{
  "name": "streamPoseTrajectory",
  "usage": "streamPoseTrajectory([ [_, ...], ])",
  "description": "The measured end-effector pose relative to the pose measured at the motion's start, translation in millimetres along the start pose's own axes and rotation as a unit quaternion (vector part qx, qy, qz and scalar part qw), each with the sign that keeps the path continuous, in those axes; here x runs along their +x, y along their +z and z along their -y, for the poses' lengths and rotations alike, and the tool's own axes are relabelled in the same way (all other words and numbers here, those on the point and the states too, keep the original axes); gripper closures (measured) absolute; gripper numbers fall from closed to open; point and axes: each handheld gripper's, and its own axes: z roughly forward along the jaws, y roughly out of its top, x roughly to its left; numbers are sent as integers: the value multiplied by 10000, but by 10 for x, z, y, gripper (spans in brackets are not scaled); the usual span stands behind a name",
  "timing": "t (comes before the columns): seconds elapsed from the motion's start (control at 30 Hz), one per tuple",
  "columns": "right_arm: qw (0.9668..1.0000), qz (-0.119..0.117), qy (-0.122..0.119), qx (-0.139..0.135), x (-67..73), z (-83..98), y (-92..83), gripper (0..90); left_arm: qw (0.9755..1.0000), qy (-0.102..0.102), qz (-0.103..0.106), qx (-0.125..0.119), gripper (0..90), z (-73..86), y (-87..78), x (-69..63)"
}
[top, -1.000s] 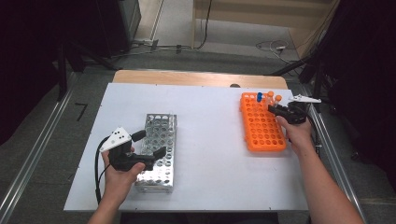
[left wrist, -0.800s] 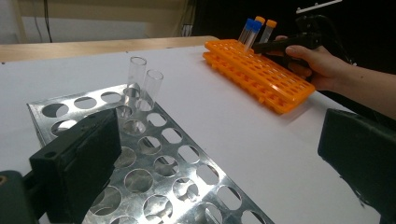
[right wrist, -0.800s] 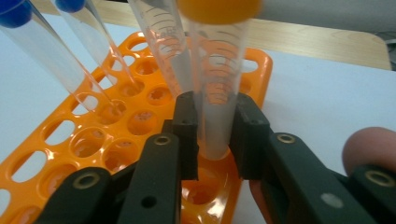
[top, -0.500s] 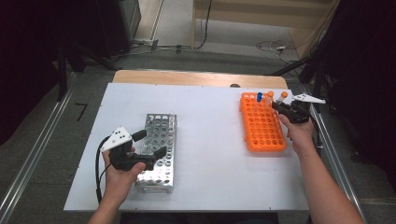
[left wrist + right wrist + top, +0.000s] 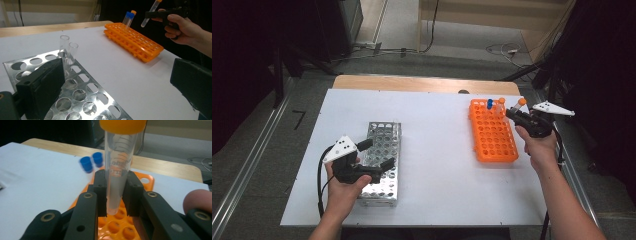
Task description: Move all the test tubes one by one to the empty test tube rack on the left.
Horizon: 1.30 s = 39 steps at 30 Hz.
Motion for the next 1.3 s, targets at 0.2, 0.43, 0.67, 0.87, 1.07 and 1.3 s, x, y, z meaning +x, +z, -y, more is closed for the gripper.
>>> streamPoseTrajectory([
  [0.2, 9997, -204, -117, 34, 281, 66, -122, 728, 9999, 80, 60, 18, 0, -40, 38, -73],
  [0.43, 9989, -389, -243, -40, 614, 126, -278, 729, 9996, 205, 160, 57, 1, -95, 132, -184],
  [0.67, 9979, -552, -339, -2, 901, 190, -393, 728, 9990, 310, 323, 58, 1, -194, 242, -302],
  [0.87, 9963, -774, -382, 4, 1122, 244, -450, 729, 9984, 350, 447, 40, 1, -255, 312, -394],
  [1.07, 9925, -1122, -476, 52, 1348, 268, -471, 728, 9978, 392, 539, 26, 0, -269, 376, -453],
  [1.3, 9855, -1538, -660, 283, 1661, 398, -404, 728, 9963, 416, 741, 120, 22, -229, 446, -495],
])
